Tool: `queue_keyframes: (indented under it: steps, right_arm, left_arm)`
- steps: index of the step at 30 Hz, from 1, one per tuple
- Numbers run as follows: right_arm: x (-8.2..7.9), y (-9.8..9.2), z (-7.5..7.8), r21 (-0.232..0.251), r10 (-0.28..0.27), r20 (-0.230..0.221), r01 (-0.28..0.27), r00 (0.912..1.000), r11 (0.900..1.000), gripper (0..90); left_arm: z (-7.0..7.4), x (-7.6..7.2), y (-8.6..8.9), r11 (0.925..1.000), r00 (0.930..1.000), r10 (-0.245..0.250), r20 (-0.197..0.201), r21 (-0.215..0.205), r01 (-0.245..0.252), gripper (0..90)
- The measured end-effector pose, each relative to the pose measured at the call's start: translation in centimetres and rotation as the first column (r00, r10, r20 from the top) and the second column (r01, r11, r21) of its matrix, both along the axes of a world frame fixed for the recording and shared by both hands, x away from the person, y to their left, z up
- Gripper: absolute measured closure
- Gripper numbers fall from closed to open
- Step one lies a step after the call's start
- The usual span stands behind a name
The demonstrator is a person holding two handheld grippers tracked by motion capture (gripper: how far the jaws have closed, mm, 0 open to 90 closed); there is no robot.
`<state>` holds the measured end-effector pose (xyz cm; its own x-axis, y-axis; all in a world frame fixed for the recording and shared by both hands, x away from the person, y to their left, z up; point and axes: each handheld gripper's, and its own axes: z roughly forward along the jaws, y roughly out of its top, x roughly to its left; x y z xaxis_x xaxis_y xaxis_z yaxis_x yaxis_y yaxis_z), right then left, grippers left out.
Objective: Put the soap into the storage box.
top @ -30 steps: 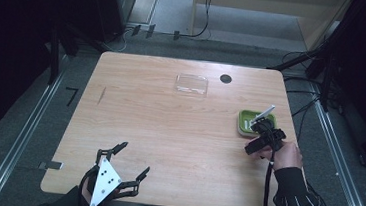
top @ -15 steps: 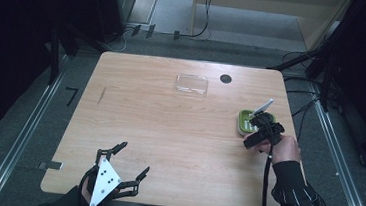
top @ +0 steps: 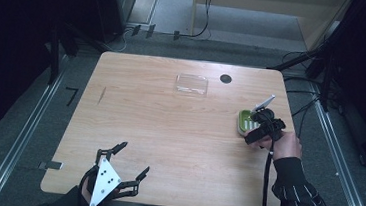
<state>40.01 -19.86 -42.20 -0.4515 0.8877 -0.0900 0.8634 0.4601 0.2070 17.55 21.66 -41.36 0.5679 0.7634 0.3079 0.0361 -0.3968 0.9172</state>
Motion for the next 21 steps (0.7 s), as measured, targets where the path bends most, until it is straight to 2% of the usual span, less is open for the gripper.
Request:
queue_keyframes:
  steps: [5, 21]
  right_arm:
    - [0.3, 0.1, 0.2, 0.001, 0.01, 0.008, -0.01, 0.9999, 1.0, 14.0]
    - [1.5, -0.3, 0.7, 0.011, -0.008, 0.022, 0.007, 0.9997, 1.0, 14.0]
  left_arm:
    - [0.0, 0.0, 0.0, 1.0, 1.0, 0.001, 0.001, 0.001, -0.001, 13.6]
    - [0.0, 0.0, 0.0, 1.0, 1.0, 0.001, 0.0, -0.001, -0.001, 13.6]
